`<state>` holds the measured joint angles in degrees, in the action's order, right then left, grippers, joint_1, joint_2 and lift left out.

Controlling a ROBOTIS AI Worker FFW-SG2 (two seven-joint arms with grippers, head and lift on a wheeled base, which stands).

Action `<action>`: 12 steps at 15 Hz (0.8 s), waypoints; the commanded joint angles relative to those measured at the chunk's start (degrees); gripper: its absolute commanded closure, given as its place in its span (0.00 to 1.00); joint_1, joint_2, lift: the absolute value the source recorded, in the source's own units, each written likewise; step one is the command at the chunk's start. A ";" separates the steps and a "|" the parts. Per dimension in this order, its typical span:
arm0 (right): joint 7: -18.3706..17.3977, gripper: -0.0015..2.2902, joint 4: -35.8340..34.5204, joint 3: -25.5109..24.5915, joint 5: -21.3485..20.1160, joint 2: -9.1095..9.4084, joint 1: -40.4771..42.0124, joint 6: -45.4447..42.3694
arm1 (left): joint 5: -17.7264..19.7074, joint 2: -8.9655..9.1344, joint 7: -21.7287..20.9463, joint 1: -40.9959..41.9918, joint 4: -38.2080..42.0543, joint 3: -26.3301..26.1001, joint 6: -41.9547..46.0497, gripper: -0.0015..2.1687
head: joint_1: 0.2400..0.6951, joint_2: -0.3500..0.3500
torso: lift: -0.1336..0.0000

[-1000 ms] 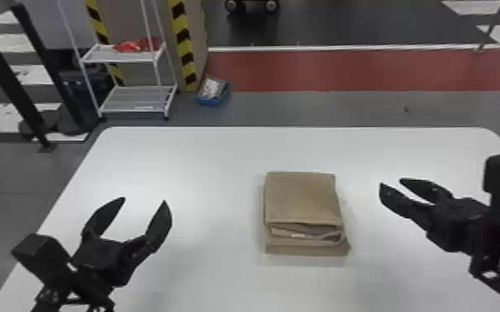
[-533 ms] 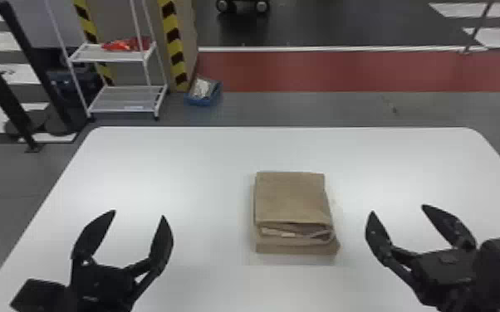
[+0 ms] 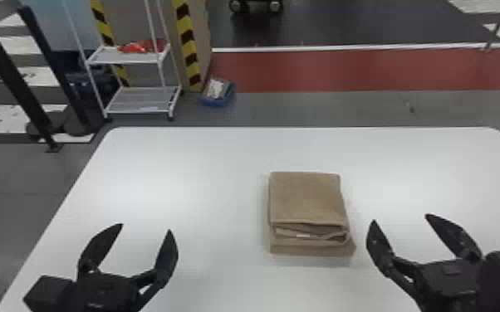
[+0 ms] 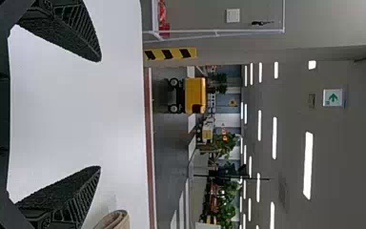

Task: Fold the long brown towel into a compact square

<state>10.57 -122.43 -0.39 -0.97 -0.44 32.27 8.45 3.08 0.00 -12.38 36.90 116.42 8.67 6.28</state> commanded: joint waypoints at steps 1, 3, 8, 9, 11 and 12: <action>-0.28 0.03 0.09 0.65 -0.18 0.49 -0.01 -0.76 | 0.08 0.15 -0.01 0.10 0.12 0.03 0.26 0.04 | 1.00 0.64 | 0.10; -0.46 0.03 0.35 0.74 -0.27 0.49 -0.10 -0.76 | 0.08 0.15 -0.01 -0.08 0.12 0.12 0.26 0.04 | 1.00 0.65 | 0.10; -0.46 0.03 0.44 1.35 -0.53 0.35 -0.19 -1.28 | -0.01 0.15 0.17 -0.43 0.03 0.12 0.26 0.04 | 1.00 0.66 | 0.10; -0.46 0.03 0.35 1.44 -0.53 0.26 -0.19 -1.46 | 0.08 0.15 0.17 -0.43 0.03 0.03 0.26 0.04 | 1.00 0.66 | 0.10; -0.46 0.03 0.35 1.44 -0.62 0.09 -0.36 -1.28 | 0.08 0.15 0.17 -0.52 0.12 0.03 0.26 0.04 | 1.00 0.67 | 0.10; -0.46 0.03 0.35 1.44 -0.62 0.09 -0.45 -1.28 | 0.08 0.15 0.17 -0.60 0.03 0.03 0.26 0.04 | 1.00 0.67 | 0.10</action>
<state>10.11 -122.07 1.05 -1.56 -0.29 31.94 7.03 3.15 0.00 -12.21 36.37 116.48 8.71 6.54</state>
